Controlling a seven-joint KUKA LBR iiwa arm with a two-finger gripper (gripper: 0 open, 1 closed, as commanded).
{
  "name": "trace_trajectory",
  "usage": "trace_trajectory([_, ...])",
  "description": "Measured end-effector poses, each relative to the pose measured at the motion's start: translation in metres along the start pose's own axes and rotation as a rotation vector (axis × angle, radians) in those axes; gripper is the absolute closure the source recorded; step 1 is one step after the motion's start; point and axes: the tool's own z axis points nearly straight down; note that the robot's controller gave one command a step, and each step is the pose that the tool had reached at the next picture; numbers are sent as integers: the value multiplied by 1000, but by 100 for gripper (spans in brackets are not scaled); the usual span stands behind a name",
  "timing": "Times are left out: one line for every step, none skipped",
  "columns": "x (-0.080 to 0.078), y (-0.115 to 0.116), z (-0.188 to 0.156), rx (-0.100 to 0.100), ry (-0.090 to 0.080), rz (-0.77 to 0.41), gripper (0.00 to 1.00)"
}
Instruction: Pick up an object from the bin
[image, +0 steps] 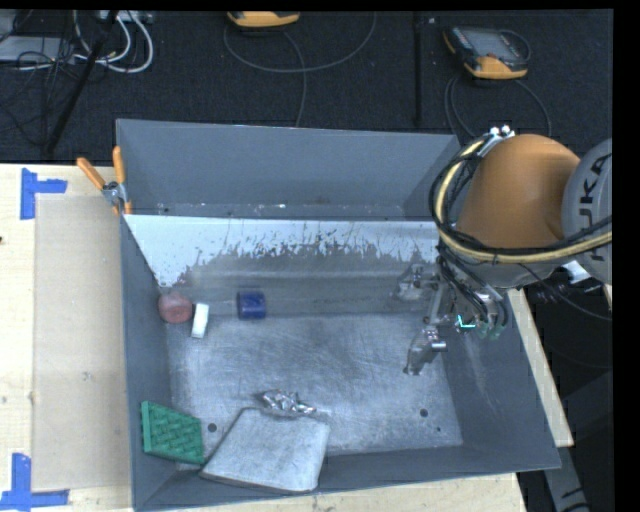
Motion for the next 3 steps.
trace_trajectory([38, 120, 111, -2, 1, 180, 0])
trace_trajectory([33, 130, 127, 1, -11, 195, 0])
trace_trajectory([40, 147, 126, 0, -19, 198, 0])
